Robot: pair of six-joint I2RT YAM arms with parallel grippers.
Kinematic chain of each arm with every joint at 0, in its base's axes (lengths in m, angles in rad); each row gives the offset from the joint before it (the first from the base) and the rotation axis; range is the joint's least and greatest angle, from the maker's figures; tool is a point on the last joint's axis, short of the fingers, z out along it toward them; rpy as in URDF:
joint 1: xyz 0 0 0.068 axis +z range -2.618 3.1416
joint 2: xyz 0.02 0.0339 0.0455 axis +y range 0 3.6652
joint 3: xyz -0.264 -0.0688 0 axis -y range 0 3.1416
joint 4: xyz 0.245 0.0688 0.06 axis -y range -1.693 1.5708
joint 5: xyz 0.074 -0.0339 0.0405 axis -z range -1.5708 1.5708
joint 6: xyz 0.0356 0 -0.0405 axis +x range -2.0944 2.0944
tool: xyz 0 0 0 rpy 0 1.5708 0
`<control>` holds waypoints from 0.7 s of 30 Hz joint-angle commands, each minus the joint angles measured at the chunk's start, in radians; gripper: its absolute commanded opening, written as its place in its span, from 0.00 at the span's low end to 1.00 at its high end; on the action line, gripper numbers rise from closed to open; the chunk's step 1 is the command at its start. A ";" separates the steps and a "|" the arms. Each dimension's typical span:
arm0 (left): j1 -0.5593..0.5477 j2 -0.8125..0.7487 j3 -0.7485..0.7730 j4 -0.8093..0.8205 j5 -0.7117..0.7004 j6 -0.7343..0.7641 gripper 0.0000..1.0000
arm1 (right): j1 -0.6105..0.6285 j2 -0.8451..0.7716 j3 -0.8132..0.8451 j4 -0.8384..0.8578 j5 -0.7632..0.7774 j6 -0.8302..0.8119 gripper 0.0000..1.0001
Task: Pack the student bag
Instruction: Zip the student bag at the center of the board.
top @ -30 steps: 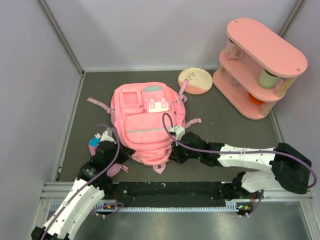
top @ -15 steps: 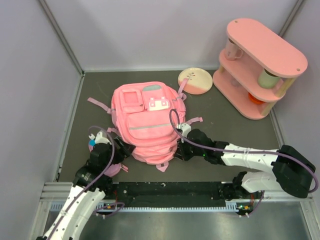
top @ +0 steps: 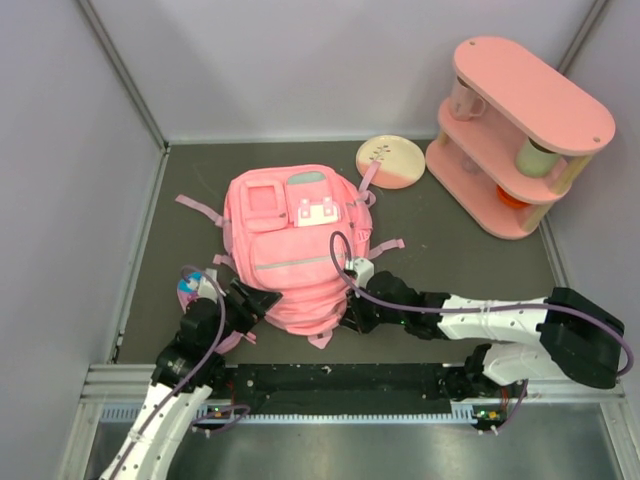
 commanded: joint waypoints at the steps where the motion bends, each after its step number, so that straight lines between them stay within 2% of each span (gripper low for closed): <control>1: -0.006 -0.045 -0.061 0.052 0.044 -0.066 0.87 | 0.027 0.023 0.005 0.023 -0.024 0.019 0.00; 5: -0.015 0.049 -0.085 0.130 0.038 -0.035 0.86 | 0.067 0.040 0.028 0.031 -0.024 0.022 0.00; 7: -0.019 0.136 -0.088 0.187 0.023 -0.015 0.79 | 0.085 0.051 0.051 0.028 -0.015 0.021 0.00; 9: -0.027 0.207 -0.096 0.298 0.015 0.001 0.69 | 0.104 0.069 0.060 0.034 -0.004 0.024 0.00; 10: -0.027 0.284 -0.088 0.334 0.009 0.011 0.55 | 0.105 0.075 0.066 0.037 -0.002 0.027 0.00; 12: -0.027 0.377 -0.068 0.417 -0.039 0.064 0.43 | 0.108 0.087 0.071 0.042 0.002 0.030 0.00; 13: -0.027 0.479 -0.027 0.438 -0.057 0.108 0.30 | 0.108 0.090 0.073 0.046 0.004 0.030 0.00; 15: -0.027 0.585 0.049 0.491 -0.097 0.152 0.19 | 0.108 0.100 0.085 0.049 0.007 0.027 0.00; 16: -0.027 0.683 0.080 0.518 -0.105 0.210 0.09 | 0.108 0.106 0.090 0.056 0.004 0.026 0.00; 18: -0.021 0.817 0.198 0.497 -0.146 0.271 0.00 | 0.108 0.132 0.112 0.063 -0.001 0.018 0.00; 21: 0.016 0.953 0.350 0.436 -0.111 0.411 0.00 | 0.108 0.172 0.164 0.077 -0.019 -0.005 0.00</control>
